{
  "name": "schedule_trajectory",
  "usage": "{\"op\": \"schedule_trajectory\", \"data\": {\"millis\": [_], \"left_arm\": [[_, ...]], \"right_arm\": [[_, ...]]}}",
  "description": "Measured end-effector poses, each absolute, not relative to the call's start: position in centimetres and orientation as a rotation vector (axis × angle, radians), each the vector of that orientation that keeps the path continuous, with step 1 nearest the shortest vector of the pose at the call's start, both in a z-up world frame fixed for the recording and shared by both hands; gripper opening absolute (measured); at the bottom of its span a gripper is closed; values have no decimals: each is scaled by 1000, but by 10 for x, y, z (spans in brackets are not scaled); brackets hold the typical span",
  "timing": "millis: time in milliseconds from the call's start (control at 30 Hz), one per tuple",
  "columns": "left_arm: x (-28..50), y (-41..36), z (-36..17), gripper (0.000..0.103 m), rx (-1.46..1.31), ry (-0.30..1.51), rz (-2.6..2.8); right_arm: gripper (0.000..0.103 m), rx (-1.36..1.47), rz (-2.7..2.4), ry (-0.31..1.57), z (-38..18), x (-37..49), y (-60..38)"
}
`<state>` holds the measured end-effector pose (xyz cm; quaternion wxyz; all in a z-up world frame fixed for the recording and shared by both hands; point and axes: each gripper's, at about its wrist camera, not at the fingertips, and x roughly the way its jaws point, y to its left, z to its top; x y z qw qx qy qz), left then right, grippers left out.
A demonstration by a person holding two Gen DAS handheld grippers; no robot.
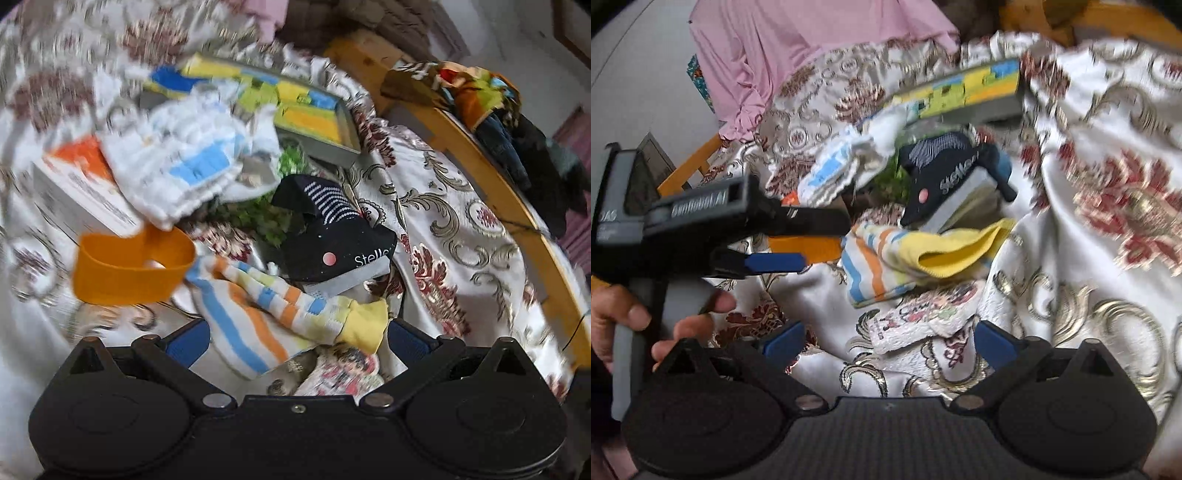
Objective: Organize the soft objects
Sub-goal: 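Grasp the striped sock with the left tool while the right tool grasps the cartoon paper card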
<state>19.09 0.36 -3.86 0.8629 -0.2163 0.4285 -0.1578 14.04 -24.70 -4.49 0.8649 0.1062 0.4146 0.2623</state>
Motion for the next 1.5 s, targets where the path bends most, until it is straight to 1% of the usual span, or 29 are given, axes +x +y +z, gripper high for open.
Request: {"op": "schedule_trajectory", "data": {"millis": [133, 333, 500, 567, 633, 733, 800, 900, 967, 1000, 1033, 1067, 1100, 1133, 1167, 1200, 1300, 1500], "left_arm": [[215, 2, -57, 100, -596, 969, -364], [236, -2, -84, 96, -746, 1044, -394], [249, -5, -96, 88, -826, 1051, -412], [252, -5, -99, 81, -848, 1052, -427], [253, -5, -103, 77, -866, 1057, -443], [255, -8, -110, 70, -877, 1073, -461], [256, -11, -113, 68, -874, 1077, -469], [258, -11, -116, 55, -868, 1073, -462], [258, -8, -121, 43, -873, 1077, -449], [257, -6, -123, 41, -878, 1076, -444], [257, -4, -124, 35, -882, 1073, -436], [256, -3, -124, 29, -883, 1072, -427], [255, -1, -124, 27, -886, 1073, -417], [254, 1, -124, 23, -890, 1073, -408], [251, 3, -123, 18, -892, 1072, -397], [248, 6, -121, 18, -891, 1068, -390], [237, 12, -112, 16, -858, 1051, -376], [224, 14, -99, 13, -778, 1015, -375]], "right_arm": [[95, 245, 547, 917, -56, 155, -244], [93, 238, 503, 967, -70, 167, -240], [89, 303, 494, 942, -70, 175, -243], [85, 317, 486, 937, -72, 177, -244], [82, 319, 473, 933, -73, 178, -245], [79, 328, 458, 934, -75, 183, -242], [78, 329, 446, 940, -78, 186, -239], [78, 330, 435, 943, -81, 189, -235], [77, 335, 426, 942, -83, 191, -233], [74, 328, 422, 940, -82, 190, -232], [69, 315, 417, 935, -82, 189, -231], [66, 304, 416, 928, -80, 187, -231], [60, 293, 418, 921, -79, 186, -230], [55, 282, 423, 908, -76, 183, -230], [52, 271, 429, 893, -74, 181, -229], [48, 259, 430, 881, -72, 178, -230], [42, 233, 433, 864, -70, 177, -228], [35, 206, 437, 844, -67, 173, -228]]}}
